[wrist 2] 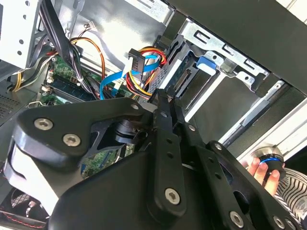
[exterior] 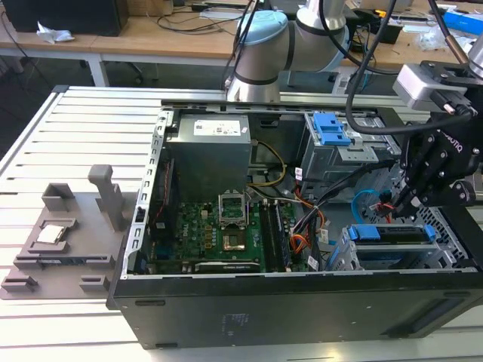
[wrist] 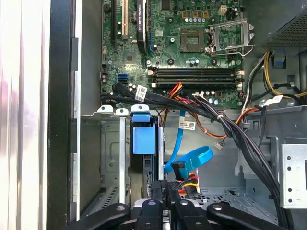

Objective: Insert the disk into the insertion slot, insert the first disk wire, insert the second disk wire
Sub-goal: 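Insert the first disk wire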

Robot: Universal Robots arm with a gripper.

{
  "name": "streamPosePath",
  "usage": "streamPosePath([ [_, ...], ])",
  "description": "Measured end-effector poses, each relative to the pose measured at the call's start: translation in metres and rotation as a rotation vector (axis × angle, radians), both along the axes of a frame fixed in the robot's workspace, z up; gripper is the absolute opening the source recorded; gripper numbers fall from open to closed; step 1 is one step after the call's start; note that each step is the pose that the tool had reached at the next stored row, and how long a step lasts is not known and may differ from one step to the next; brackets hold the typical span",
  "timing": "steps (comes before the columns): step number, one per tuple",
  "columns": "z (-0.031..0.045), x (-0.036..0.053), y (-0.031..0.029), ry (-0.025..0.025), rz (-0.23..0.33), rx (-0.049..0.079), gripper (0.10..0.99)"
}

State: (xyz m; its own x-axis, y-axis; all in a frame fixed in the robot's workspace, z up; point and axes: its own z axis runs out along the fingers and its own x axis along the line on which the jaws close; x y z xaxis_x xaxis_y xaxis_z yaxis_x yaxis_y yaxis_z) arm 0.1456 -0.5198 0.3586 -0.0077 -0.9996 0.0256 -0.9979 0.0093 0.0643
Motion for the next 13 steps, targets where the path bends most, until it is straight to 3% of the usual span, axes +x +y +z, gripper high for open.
streamPosePath([
  [8, 0.0, 0.0, -0.0001, 0.0, 0.0, -0.001, 0.165],
  [13, 0.0, 0.0002, -0.0061, 0.0, 0.0, -0.001, 0.165],
])
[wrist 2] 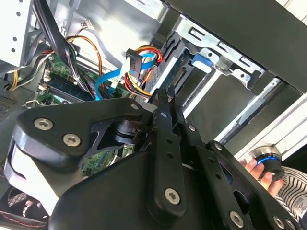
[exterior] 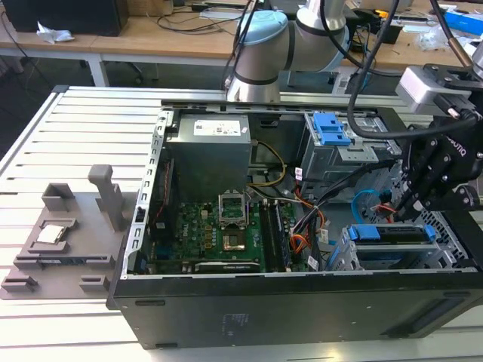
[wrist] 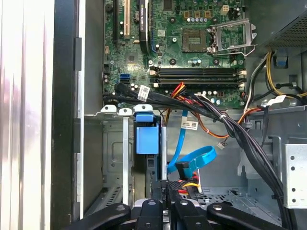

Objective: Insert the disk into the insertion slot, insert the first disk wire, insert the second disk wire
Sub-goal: 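Insert the first disk wire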

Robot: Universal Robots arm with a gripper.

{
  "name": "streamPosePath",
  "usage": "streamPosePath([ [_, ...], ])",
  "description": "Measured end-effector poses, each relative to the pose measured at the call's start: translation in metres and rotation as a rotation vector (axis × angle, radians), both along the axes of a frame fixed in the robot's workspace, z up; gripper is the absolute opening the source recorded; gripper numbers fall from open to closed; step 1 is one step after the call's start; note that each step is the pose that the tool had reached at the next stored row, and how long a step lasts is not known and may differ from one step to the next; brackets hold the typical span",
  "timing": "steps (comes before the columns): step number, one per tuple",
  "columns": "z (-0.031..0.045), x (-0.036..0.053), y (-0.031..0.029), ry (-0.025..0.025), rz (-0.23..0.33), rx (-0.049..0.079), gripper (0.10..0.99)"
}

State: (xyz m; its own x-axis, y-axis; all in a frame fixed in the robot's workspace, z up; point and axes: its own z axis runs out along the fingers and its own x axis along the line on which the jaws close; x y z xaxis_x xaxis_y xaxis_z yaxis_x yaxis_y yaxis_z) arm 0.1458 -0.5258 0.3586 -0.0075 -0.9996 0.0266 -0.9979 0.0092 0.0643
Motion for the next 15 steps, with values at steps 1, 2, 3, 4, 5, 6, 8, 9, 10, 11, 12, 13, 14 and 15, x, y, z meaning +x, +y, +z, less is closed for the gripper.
streamPosePath([
  [1, 0.0, -0.0001, -0.0021, 0.0, 0.0, 0.0, 0.165],
  [2, -0.0001, -0.0001, -0.0034, 0.0, 0.0, 0.0, 0.165],
  [3, -0.0001, -0.0001, -0.0047, 0.0, 0.0, 0.0, 0.165],
  [4, -0.0001, -0.0001, -0.0064, 0.0, 0.0, 0.0, 0.165],
  [5, -0.0001, -0.0001, -0.0073, 0.0, 0.0, 0.0, 0.165],
  [6, -0.0001, -0.0001, -0.0087, 0.0, 0.0, 0.0, 0.165],
  [8, -0.0001, -0.0001, -0.0117, 0.0, 0.0, 0.0, 0.165],
  [9, -0.0002, -0.0001, -0.0131, 0.0, 0.0, 0.0, 0.165],
  [10, -0.0002, -0.0001, -0.0143, 0.0, 0.0, 0.0, 0.165],
  [11, -0.0003, -0.0001, -0.0174, 0.0, 0.0, 0.0, 0.165],
  [12, -0.0003, -0.0001, -0.0194, 0.0, 0.0, 0.0, 0.165],
  [13, -0.0004, -0.0001, -0.0212, 0.0, 0.0, 0.0, 0.165],
  [14, -0.0004, -0.0001, -0.0227, 0.0, 0.0, 0.0, 0.165],
  [15, -0.0005, -0.0001, -0.0251, 0.0, 0.0, 0.0, 0.165],
])
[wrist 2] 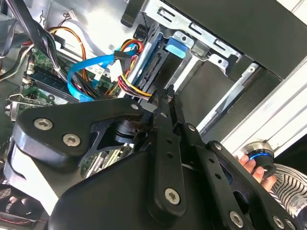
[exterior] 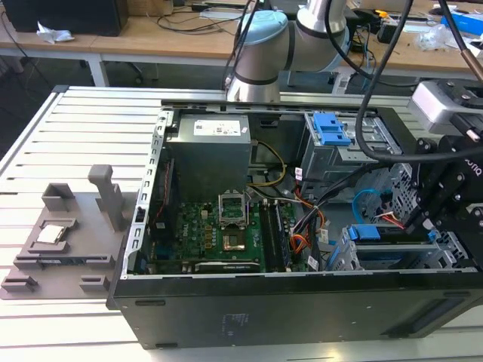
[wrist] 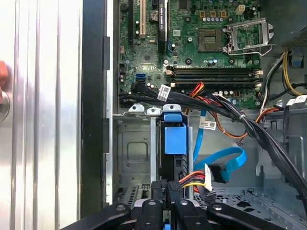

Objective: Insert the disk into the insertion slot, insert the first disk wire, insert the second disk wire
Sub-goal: 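Insert the first disk wire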

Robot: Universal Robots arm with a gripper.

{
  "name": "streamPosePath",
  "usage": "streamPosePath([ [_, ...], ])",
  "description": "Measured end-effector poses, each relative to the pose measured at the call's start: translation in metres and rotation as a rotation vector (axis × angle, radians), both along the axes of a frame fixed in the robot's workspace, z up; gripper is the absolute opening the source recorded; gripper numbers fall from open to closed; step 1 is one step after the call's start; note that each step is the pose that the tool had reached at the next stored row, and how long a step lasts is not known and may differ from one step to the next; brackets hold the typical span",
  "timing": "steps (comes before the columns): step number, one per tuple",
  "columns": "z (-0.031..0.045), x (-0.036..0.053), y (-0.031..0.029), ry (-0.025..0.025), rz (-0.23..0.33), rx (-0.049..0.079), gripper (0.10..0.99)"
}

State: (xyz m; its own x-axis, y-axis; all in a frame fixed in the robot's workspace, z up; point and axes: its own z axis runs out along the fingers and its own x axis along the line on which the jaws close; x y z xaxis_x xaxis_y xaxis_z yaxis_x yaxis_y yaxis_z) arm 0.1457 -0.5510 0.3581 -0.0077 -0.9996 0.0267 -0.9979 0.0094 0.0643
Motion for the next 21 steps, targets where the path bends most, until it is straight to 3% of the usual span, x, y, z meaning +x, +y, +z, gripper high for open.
streamPosePath([
  [21, -0.0016, 0.0, -0.0171, 0.0, 0.0, 0.0, 0.165],
])
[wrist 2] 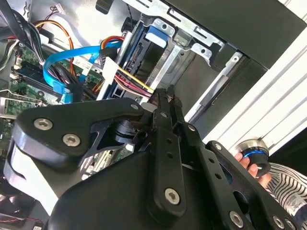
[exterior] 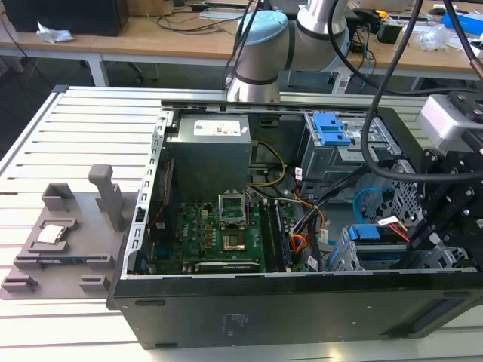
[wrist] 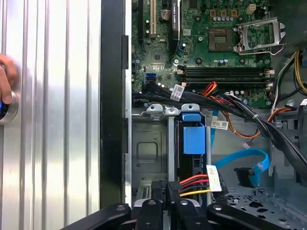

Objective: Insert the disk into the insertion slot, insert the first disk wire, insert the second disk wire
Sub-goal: 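Insert the first disk wire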

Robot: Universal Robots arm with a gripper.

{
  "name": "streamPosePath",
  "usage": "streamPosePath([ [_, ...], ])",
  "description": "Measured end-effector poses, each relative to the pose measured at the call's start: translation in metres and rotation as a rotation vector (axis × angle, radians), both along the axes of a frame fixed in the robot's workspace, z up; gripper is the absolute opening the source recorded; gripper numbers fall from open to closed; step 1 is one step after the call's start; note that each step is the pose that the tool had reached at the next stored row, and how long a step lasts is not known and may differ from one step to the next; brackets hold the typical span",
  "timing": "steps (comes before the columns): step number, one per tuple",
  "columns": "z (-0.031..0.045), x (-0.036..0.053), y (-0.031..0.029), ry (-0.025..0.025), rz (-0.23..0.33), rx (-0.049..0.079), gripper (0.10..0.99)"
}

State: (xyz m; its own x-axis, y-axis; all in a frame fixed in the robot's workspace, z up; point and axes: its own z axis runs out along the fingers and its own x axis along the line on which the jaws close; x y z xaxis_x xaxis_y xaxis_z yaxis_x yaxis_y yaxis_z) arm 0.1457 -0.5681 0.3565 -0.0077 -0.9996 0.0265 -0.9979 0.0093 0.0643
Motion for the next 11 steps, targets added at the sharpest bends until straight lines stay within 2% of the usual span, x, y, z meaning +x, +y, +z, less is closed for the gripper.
streamPosePath([
  [5, -0.0008, 0.0, -0.0029, 0.0, 0.0, 0.0, 0.165],
  [11, -0.0044, 0.0, -0.0034, 0.0, 0.0, 0.0, 0.165],
])
